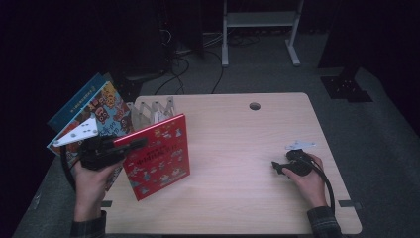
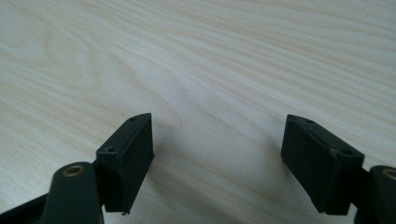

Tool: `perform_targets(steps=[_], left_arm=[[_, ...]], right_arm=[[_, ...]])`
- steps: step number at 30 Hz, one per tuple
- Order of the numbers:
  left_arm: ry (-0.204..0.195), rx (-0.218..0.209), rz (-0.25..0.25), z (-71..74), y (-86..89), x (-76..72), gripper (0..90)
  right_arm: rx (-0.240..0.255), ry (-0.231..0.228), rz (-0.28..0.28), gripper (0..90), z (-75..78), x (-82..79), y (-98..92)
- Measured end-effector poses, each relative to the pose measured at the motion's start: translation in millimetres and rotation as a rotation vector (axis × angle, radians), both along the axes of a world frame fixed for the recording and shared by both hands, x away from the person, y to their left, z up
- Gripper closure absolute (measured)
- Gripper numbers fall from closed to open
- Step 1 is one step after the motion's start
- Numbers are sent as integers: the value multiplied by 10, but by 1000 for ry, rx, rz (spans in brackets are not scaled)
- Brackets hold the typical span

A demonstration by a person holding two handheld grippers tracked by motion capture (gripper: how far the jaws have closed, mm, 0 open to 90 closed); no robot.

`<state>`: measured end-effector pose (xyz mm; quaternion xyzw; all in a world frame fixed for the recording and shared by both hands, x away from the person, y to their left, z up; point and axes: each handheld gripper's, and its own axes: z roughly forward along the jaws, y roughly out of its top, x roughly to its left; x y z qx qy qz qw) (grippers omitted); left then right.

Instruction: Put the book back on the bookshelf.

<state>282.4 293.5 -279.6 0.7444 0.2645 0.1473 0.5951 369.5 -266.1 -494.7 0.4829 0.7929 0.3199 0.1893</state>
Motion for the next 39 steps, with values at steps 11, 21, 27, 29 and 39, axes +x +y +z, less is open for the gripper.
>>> perform_targets(steps=[11,21,27,29,39], left_arm=[[-12,-25,131,58,548,-256,794],[-39,7,314,23,780,-286,793],[-72,48,416,-78,706,-95,794],[-82,47,435,-121,683,-14,793],[-112,38,525,-243,581,402,793]], right_arm=[[29,-54,-22,122,-80,24,-45],[29,-54,-26,122,-80,25,-45],[30,-54,-29,123,-80,26,-44],[29,-54,-29,122,-80,26,-44],[29,-54,-29,122,-80,26,-44]])
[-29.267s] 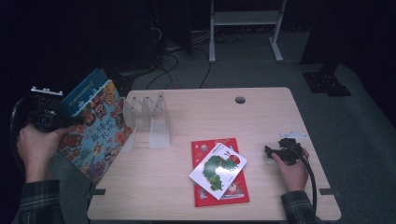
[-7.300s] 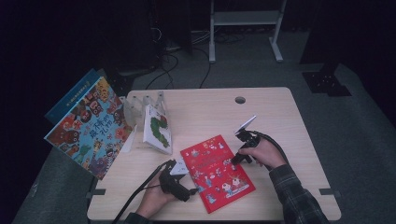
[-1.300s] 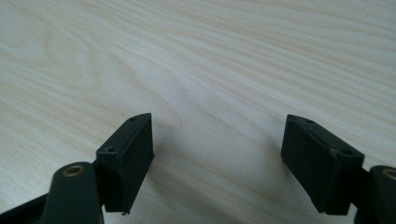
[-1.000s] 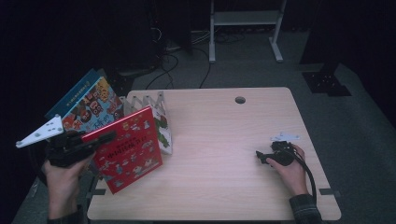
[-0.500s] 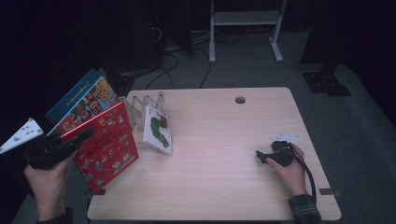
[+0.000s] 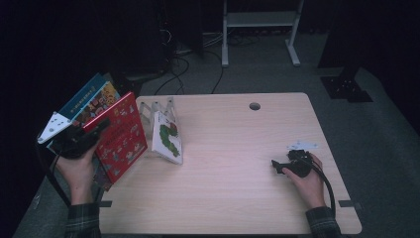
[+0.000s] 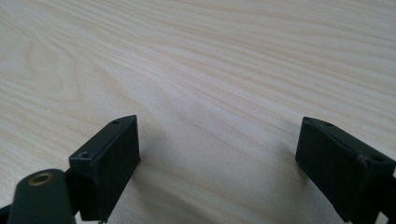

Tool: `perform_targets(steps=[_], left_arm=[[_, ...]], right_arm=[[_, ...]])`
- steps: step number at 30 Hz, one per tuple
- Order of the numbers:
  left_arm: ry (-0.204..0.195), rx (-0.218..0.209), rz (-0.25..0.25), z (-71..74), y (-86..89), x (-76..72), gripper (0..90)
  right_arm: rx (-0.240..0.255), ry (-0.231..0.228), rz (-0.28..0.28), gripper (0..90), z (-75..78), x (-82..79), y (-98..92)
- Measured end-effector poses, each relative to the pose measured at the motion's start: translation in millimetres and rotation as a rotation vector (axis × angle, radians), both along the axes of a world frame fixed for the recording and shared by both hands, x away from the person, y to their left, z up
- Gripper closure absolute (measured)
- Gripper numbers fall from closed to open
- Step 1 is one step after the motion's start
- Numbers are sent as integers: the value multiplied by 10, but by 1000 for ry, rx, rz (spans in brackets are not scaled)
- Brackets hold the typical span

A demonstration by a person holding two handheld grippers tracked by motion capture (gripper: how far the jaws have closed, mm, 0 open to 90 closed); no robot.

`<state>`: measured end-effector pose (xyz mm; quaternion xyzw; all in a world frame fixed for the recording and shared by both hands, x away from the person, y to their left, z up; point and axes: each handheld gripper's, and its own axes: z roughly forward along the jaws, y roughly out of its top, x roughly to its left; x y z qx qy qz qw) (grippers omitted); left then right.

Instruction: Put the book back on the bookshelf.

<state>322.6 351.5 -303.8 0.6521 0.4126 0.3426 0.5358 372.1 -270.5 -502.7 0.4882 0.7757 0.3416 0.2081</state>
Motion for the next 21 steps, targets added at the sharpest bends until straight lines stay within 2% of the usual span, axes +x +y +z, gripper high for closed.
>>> perform_targets(steps=[7,11,15,21], left_arm=[[-9,-9,33,-136,-53,299,793],[-13,-48,37,-217,-65,449,793],[-23,-68,41,-283,-102,559,793],[-33,-66,40,-356,-170,703,793]], right_arm=[[0,0,0,123,0,0,0],[0,0,0,122,0,0,0],[0,0,0,122,0,0,0],[1,0,0,123,0,0,0]])
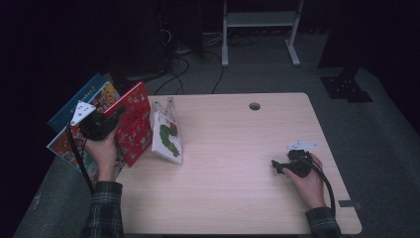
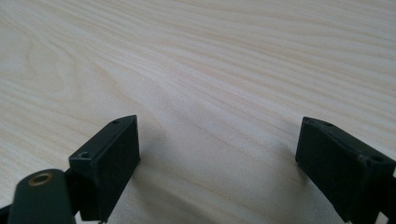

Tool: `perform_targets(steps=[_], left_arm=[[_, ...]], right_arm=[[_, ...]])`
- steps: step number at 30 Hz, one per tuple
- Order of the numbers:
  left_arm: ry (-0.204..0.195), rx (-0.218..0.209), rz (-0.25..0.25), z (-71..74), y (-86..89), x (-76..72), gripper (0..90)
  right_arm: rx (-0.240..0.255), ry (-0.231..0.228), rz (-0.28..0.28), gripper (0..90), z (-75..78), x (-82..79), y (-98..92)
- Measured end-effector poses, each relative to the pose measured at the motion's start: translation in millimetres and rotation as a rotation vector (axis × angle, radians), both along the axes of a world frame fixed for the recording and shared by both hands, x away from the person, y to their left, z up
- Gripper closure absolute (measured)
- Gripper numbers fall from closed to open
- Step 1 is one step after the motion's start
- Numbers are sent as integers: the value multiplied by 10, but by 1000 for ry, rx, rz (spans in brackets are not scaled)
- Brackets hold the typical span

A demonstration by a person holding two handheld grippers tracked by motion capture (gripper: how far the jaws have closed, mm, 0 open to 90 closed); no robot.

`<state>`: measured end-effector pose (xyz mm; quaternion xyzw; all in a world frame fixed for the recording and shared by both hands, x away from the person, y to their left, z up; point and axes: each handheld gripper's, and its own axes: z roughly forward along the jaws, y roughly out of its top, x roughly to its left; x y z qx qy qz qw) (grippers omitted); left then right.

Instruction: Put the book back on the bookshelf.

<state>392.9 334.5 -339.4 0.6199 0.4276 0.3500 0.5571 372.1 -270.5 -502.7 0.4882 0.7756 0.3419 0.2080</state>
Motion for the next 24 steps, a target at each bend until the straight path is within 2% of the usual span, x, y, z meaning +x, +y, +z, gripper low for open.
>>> perform_targets(steps=[3,7,12,15,16,19,21,24], left_arm=[[-15,-6,9,-40,-23,37,793],[-31,10,14,-80,-14,36,791],[-3,25,10,-150,12,-2,790],[30,50,7,-105,-17,3,786],[39,75,12,-82,-28,5,782],[62,107,23,-56,-38,12,704],[63,95,18,-47,-15,1,667],[73,87,30,-42,16,-24,554]], right_arm=[[0,0,0,123,0,0,0],[0,0,0,123,0,0,0],[0,0,0,123,0,0,0],[0,0,0,123,0,-2,0],[0,-1,0,123,0,-2,0],[0,0,0,123,0,-2,0],[0,0,0,123,0,-2,0],[0,0,0,124,0,-2,0]])
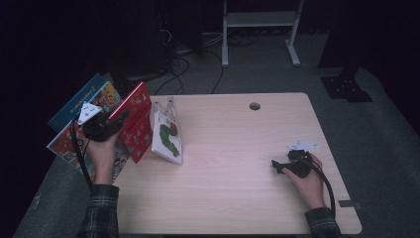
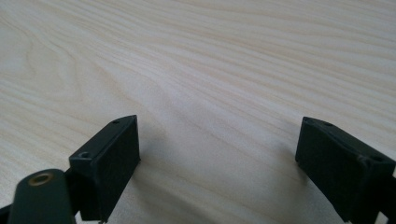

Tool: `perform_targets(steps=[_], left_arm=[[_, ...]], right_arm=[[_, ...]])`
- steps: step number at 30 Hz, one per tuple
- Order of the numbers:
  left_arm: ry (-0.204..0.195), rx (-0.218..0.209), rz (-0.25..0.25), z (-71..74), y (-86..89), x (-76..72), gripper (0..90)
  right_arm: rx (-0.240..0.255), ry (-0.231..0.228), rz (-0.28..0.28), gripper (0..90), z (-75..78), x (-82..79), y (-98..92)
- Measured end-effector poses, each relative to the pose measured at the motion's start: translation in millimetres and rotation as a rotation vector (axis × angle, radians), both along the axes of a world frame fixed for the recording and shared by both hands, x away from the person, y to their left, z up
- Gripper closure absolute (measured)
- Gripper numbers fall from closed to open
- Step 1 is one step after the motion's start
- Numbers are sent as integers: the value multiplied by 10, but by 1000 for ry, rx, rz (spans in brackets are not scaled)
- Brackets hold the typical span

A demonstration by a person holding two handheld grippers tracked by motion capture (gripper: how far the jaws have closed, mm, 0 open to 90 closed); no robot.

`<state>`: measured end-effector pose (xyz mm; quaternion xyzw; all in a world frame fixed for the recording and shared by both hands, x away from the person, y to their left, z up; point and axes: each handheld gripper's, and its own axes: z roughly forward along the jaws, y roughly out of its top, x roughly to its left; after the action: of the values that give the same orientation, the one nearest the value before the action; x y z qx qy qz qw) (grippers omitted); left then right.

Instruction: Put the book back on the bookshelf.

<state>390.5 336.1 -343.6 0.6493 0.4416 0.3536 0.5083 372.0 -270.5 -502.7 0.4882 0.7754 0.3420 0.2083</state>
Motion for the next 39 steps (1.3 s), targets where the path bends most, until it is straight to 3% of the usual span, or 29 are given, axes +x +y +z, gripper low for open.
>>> perform_targets(steps=[8,15,18,27,39], left_arm=[[32,-13,50,30,23,-148,284],[27,0,76,59,37,-370,107],[20,11,78,70,26,-489,75],[20,-18,60,84,55,-833,18],[32,-6,36,-64,21,-1232,0]], right_arm=[[0,0,0,123,1,0,-1],[0,0,0,123,0,0,0],[0,0,0,123,1,0,-1],[0,0,0,123,1,0,-1],[0,0,0,123,0,0,-1]])
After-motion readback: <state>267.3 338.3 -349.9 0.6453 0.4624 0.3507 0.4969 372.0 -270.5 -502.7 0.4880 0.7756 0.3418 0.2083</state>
